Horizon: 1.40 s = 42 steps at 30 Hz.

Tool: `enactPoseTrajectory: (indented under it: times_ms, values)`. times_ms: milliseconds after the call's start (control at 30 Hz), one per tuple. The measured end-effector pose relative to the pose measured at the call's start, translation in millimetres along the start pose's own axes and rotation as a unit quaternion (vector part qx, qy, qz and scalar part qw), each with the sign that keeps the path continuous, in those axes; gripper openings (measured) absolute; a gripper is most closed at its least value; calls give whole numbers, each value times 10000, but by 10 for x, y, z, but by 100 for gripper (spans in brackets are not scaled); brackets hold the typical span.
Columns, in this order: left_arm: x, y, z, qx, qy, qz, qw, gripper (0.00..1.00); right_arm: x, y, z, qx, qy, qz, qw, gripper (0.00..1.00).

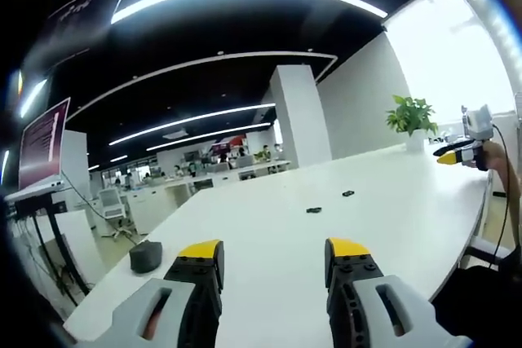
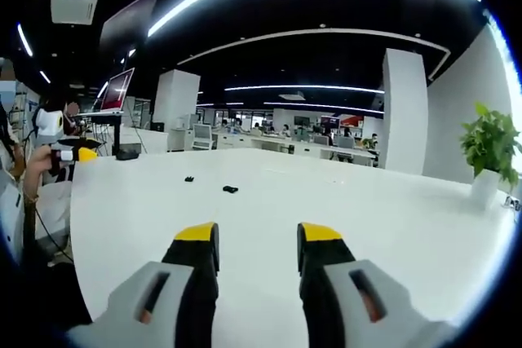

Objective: Snap the two parts of the plastic buckle together until the buckle closes and remains connected.

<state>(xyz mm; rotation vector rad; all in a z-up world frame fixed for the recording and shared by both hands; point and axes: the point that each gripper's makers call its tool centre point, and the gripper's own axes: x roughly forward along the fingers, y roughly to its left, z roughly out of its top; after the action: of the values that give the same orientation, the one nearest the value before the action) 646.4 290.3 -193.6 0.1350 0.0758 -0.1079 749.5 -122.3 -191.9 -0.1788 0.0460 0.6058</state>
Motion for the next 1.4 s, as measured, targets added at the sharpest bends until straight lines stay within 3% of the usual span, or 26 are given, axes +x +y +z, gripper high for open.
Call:
enactPoseTrajectory:
  times_ms: [1400]
  values:
    - [388,-339,273,303,-22,-734,9968,49,323,232,210,-331,80,669,9972,39]
